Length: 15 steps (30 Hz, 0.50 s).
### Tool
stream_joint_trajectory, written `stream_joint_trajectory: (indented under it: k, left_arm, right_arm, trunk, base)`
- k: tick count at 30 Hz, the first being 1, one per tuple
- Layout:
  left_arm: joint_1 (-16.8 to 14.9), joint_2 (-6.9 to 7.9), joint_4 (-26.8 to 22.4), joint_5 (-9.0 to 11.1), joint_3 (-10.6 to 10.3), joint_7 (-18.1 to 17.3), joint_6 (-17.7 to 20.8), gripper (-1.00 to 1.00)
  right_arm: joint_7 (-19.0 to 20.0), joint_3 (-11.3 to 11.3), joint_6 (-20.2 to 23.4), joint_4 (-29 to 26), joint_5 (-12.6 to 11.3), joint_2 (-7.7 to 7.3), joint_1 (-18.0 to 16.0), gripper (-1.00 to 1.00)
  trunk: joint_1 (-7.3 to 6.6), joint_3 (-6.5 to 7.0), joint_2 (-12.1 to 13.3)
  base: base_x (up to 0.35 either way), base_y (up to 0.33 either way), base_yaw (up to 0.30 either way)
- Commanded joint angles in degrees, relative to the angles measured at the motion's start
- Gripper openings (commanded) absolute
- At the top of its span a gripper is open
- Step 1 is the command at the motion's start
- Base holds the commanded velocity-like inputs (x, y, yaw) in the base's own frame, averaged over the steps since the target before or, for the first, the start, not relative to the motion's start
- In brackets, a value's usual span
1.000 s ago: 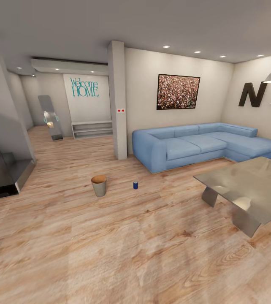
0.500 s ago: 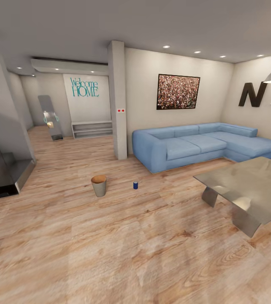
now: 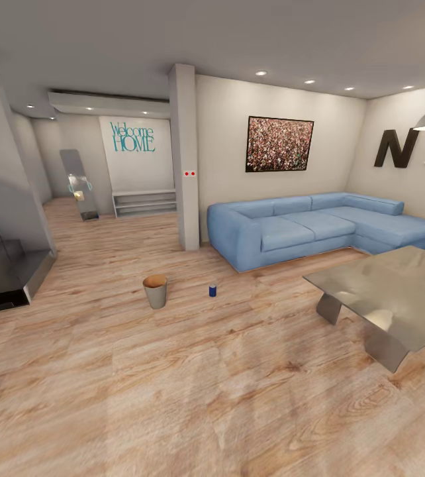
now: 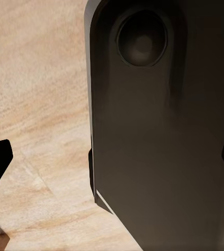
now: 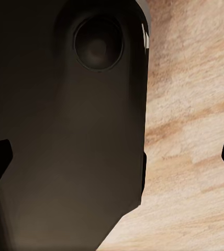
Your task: Put the three can of soda from the living room inside the tash can in the kitchen.
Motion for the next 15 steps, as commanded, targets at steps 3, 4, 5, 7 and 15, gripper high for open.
stream_joint_trajectory:
  k: [3, 4, 5, 7, 15]
  left_arm:
    - [0.0, 0.00, 0.0, 0.0, 0.0, 0.0, 0.0, 1.00]
    - [0.0, 0.00, 0.0, 0.0, 0.0, 0.0, 0.0, 1.00]
    - [0.0, 0.00, 0.0, 0.0, 0.0, 0.0, 0.0, 1.00]
    - [0.0, 0.00, 0.0, 0.0, 0.0, 0.0, 0.0, 1.00]
    - [0.0, 0.00, 0.0, 0.0, 0.0, 0.0, 0.0, 1.00]
  right_arm:
    - [0.0, 0.0, 0.0, 0.0, 0.0, 0.00, 0.0, 1.00]
    - [0.0, 0.0, 0.0, 0.0, 0.0, 0.00, 0.0, 1.00]
    - [0.0, 0.0, 0.0, 0.0, 0.0, 0.00, 0.0, 1.00]
    - [0.0, 0.0, 0.0, 0.0, 0.0, 0.00, 0.0, 1.00]
    - [0.0, 0.0, 0.0, 0.0, 0.0, 0.00, 0.0, 1.00]
  trunk:
    - [0.00, 0.00, 0.0]
    - [0.00, 0.00, 0.0]
    - [0.00, 0.00, 0.0]
    - [0.00, 0.00, 0.0]
    - [0.00, 0.00, 0.0]
  base:
    - [0.000, 0.000, 0.000]
    - [0.000, 0.000, 0.000]
    - [0.000, 0.000, 0.000]
    - [0.000, 0.000, 0.000]
    - [0.000, 0.000, 0.000]
